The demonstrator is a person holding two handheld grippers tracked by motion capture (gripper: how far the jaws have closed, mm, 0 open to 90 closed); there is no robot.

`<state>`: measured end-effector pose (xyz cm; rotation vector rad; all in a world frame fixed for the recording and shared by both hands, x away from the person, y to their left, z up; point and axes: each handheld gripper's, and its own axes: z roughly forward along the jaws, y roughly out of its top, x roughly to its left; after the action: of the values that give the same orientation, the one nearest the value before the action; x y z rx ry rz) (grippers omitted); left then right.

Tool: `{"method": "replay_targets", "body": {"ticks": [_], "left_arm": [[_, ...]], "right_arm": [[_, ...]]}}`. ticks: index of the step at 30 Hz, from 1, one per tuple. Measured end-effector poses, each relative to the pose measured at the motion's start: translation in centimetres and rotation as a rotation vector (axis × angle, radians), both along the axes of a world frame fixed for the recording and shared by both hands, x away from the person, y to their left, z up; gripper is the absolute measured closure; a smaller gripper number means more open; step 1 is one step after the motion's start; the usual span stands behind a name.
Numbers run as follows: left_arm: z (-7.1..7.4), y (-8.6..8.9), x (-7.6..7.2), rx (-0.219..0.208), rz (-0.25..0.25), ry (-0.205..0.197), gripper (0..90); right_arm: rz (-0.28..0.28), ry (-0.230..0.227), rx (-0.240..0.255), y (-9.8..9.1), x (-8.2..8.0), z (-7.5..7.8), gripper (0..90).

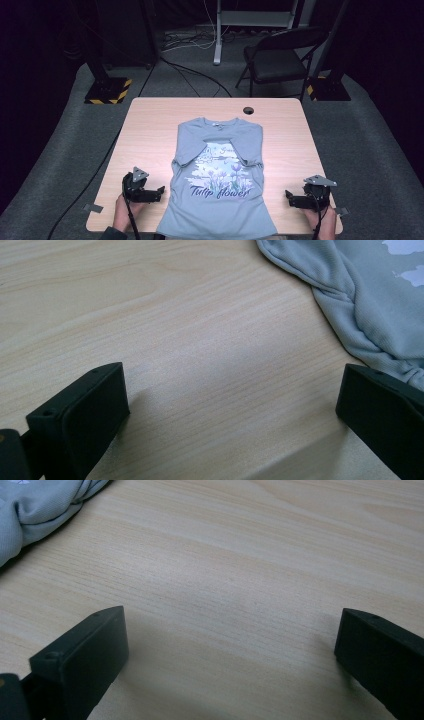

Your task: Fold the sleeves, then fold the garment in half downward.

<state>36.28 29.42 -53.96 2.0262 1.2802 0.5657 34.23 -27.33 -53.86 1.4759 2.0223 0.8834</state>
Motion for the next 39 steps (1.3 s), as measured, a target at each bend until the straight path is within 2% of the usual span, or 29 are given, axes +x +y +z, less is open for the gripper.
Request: {"method": "replay_targets", "body": {"ticks": [31, 39], "left_arm": [[0.02, 0.01, 0.00, 0.000, 0.000, 0.001, 0.0], [0.10, -0.03, 0.22, 0.004, 0.002, 0.007, 0.0]], "right_arm": [[0.001, 0.005, 0.004, 0.02, 0.03, 0.01, 0.0], [0.016, 0.010, -0.001, 0.01, 0.15, 0.08, 0.0]]}}
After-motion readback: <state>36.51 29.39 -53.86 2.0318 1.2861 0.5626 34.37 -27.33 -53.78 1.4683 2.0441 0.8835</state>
